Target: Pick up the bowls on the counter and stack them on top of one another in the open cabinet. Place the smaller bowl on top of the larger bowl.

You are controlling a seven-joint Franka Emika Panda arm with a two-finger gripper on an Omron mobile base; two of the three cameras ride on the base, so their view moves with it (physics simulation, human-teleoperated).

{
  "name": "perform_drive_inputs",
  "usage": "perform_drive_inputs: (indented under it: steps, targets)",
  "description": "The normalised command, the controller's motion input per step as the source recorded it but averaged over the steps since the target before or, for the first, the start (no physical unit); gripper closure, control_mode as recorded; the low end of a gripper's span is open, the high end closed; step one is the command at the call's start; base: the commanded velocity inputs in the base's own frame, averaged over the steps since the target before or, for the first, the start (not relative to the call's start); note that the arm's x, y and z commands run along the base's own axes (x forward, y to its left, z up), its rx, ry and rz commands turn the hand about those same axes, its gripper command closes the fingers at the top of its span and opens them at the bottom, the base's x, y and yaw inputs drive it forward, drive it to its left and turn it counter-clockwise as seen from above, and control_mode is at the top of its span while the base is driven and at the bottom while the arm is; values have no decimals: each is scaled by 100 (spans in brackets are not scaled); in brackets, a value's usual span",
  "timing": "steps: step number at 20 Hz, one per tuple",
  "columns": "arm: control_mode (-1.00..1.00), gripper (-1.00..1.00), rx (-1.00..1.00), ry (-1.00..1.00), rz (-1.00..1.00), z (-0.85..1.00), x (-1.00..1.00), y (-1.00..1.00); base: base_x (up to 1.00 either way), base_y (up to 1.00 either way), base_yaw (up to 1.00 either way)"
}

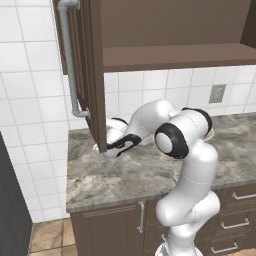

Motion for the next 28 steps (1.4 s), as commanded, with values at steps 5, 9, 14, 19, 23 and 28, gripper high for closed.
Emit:
perform_drive_inputs:
  steps: [5,9,14,19,23,28]
  targets:
    - [-100,100,10,0,0,48,-6,-19,0,0,0]
    - [-100,100,4,0,0,43,-7,-17,0,0,0]
    - [-100,100,1,0,0,42,-8,-8,0,0,0]
    - [-100,100,-7,0,0,28,-24,0,0,0,0]
    - [-100,100,-15,1,0,33,-32,-1,0,0,0]
    - [-100,100,-11,4,0,35,-27,-7,0,0,0]
